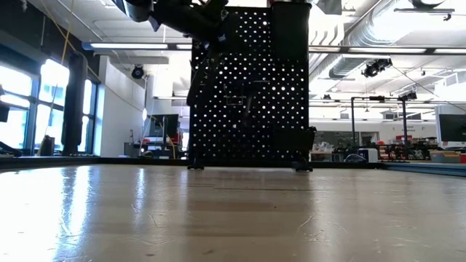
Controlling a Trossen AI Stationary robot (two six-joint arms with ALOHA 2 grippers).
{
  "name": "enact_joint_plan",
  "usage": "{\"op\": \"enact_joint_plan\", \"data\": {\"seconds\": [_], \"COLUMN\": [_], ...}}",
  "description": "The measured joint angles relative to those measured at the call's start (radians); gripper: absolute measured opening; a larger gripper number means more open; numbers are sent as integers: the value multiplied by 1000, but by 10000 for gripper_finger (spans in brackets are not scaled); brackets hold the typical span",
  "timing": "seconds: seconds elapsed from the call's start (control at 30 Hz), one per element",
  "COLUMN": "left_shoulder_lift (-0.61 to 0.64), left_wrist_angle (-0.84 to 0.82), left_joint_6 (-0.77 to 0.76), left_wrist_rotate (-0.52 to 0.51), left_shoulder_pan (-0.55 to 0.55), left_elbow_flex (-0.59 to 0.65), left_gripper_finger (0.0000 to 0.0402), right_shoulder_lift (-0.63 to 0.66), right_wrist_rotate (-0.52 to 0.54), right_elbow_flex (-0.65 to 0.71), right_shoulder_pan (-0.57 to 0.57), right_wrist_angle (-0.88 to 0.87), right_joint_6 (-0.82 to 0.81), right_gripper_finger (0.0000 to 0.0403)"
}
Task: Hang tools onto peg board
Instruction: Return to Home Position
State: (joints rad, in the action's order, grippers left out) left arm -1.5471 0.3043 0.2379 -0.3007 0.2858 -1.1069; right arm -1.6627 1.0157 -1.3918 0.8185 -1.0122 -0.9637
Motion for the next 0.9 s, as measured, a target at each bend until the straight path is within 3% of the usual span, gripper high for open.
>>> {"op": "enact_joint_plan", "data": {"seconds": [0.9], "left_shoulder_lift": [29], "left_wrist_angle": [-3], "left_joint_6": [47], "left_wrist_rotate": [-1], "left_shoulder_pan": [-108], "left_elbow_flex": [1], "left_gripper_finger": [100], "right_shoulder_lift": [-1], "right_wrist_rotate": [-2], "right_elbow_flex": [0], "right_shoulder_pan": [0], "right_wrist_angle": [0], "right_joint_6": [0], "right_gripper_finger": [185]}}
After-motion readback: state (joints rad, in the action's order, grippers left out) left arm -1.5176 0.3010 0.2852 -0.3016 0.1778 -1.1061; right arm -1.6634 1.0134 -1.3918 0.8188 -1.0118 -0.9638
